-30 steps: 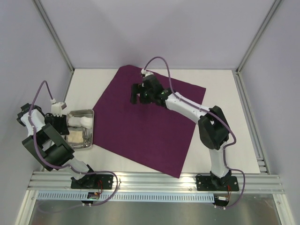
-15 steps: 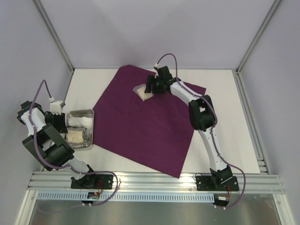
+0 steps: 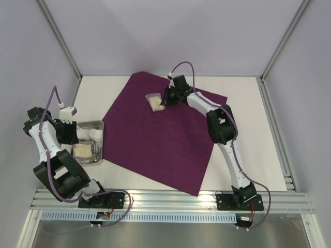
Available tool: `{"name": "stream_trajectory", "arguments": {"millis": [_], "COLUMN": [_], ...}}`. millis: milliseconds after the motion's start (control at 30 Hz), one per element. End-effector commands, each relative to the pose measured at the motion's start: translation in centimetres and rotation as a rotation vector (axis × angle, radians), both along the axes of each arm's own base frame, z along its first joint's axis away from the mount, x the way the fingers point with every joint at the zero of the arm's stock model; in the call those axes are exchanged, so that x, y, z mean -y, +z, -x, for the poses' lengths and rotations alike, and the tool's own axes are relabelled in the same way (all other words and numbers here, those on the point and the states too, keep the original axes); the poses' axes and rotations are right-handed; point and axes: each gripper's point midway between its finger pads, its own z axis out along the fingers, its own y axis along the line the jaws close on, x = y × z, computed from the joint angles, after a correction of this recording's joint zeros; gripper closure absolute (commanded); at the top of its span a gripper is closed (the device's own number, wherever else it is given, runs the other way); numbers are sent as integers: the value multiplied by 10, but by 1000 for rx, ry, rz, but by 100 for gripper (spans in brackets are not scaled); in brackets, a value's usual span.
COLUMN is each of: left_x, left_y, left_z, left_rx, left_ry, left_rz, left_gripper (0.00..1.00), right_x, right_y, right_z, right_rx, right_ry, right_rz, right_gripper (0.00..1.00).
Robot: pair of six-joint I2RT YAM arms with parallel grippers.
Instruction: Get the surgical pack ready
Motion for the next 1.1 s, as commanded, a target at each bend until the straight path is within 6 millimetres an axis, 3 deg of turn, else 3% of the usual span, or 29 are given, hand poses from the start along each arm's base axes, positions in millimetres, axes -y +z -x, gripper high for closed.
{"name": "stream_trajectory", "arguments": {"millis": [0, 33, 67, 100, 133, 167, 200, 233, 267, 300, 367, 500, 733, 900, 1067], "left_x": [31, 38, 48, 58, 68, 76, 84, 94, 101, 111, 131, 165, 198, 209, 210], "left_y": [22, 23, 24, 25, 25, 28, 31, 35, 43, 51, 73, 111, 161, 178, 181], "left_z": [-4, -3, -1, -1, -3, -2, -3, -5, -5, -7, -7, -1, 10, 5, 1], "left_rx": [44, 42, 35, 36, 32, 32, 42, 49, 64, 87, 131, 227, 304, 313, 318], "left_ry": [-46, -62, -79, -87, -120, -138, -147, -176, -193, -212, -254, -353, -424, -407, -397], "left_rz": [79, 99, 128, 161, 170, 185, 211, 224, 241, 279, 359, 491, 689, 873, 909], "left_gripper": [61, 61, 61, 60, 60, 59, 57, 55, 53, 48, 43, 32, 25, 21, 19], "right_x": [-11, -13, -9, -9, -17, -14, -15, -29, -25, -24, -38, -64, -104, -113, -114], "right_y": [70, 81, 77, 112, 123, 111, 149, 154, 150, 178, 202, 225, 279, 302, 318], "right_z": [1, 4, 10, 16, 28, 39, 51, 72, 80, 95, 121, 182, 257, 279, 293], "right_rx": [103, 117, 118, 171, 195, 206, 278, 301, 338, 403, 477, 524, 633, 699, 727], "right_ry": [26, 23, -2, -17, -13, -40, -44, -23, -62, -66, -74, 5, 249, 340, 387], "right_rz": [-95, -108, -94, -120, -129, -112, -143, -142, -120, -135, -169, -235, -388, -385, -432], "right_gripper": [100, 100, 99, 99, 99, 100, 100, 100, 100, 100, 100, 100, 100, 99, 100]}}
